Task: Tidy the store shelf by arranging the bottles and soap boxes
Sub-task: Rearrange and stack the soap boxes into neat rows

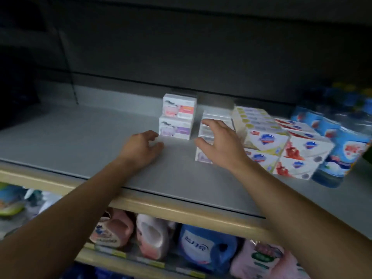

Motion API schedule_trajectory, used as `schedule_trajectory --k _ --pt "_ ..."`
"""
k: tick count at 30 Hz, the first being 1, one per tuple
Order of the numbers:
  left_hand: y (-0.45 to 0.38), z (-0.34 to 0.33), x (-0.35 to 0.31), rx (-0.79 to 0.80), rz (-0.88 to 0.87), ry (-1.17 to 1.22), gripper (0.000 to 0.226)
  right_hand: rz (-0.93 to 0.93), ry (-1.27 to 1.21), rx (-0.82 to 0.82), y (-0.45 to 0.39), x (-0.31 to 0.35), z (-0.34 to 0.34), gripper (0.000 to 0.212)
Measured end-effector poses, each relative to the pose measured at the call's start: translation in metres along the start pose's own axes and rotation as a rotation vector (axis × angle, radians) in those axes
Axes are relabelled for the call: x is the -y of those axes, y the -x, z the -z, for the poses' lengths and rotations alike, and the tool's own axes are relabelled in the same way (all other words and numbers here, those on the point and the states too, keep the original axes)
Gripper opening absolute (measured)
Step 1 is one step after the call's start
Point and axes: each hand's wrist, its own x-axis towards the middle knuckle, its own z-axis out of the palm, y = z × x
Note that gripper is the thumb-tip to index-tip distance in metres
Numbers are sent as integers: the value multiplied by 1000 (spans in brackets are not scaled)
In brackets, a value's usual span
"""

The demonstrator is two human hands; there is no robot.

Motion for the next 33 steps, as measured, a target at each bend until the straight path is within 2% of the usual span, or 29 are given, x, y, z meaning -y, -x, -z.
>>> schedule_trajectory --k 3,12,15,19,23,26,28,31,33 --pt "-7 4 25 79 -46 -227 51 5 62 46 -39 11 -21 58" --pt "-17 -13 45 118 -137 -391 51 -27 379 361 -109 26 -73 69" --pt "-18 -15 47 127 -114 -364 55 -53 495 347 -116 28 -77 73" --pt "-19 -13 44 115 -78 -304 50 -105 536 308 -116 35 -75 66" --pt "-15 -6 39 49 -1 -115 49 -106 415 299 -101 47 -71 62" --pt "-14 2 36 -93 37 196 64 -28 269 248 -84 61 -62 56" --pt "-11 7 35 -169 5 404 62 8 136 238 -71 69 -55 52" --pt "-6 13 33 -162 -71 630 50 -6 -165 217 -48 71 -44 43" --pt "-5 16 32 -131 -118 734 45 -9 -255 171 -35 66 -38 39"
